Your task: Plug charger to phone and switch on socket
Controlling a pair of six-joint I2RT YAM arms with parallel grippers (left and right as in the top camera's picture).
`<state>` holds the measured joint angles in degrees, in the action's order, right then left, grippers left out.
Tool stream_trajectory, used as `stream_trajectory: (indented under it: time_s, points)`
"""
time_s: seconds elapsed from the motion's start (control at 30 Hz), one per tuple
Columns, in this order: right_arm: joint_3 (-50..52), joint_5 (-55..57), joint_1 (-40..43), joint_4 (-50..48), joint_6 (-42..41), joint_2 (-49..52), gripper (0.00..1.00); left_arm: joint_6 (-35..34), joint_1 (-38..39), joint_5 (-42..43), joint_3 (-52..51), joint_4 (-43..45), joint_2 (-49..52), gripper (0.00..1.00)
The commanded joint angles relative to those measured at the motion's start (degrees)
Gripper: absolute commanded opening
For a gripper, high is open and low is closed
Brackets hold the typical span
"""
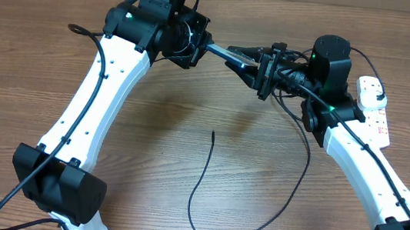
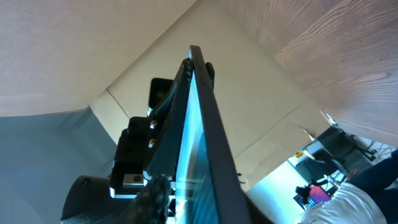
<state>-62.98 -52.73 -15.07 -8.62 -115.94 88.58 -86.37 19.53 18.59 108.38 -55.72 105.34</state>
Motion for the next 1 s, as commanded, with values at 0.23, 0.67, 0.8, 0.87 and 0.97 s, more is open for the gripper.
stream_trajectory:
  time_s: [0.23, 0.67, 0.8, 0.87, 0.97]
  points:
    - [-1.2, 0.8, -0.3, -1.2, -0.9, -0.9, 0.93, 3.7, -0.5, -0.8, 0.4, -0.7, -0.4, 0.04]
    - [-1.2, 1.4, 1.7, -1.1, 14.6, -0.9, 1.00, 13.3, -10.9, 5.6, 0.4, -4.3, -0.4, 0.04]
    - [-1.2, 1.7, 1.7, -1.1, 19.1, -0.9, 1.00, 18.4, -14.0, 7.9, 0.4, -4.9, -0.4, 0.04]
    - [-1.2, 1.6, 1.7, -1.1, 21.2, -0.9, 1.00, 21.5, -15.3, 8.0, 0.4, -6.3, -0.4, 0.04]
    - [-1.2, 1.6, 1.7, -1.1, 24.2, -0.9, 1.00, 26.6, -16.2, 8.0, 0.4, -7.5, -0.4, 0.04]
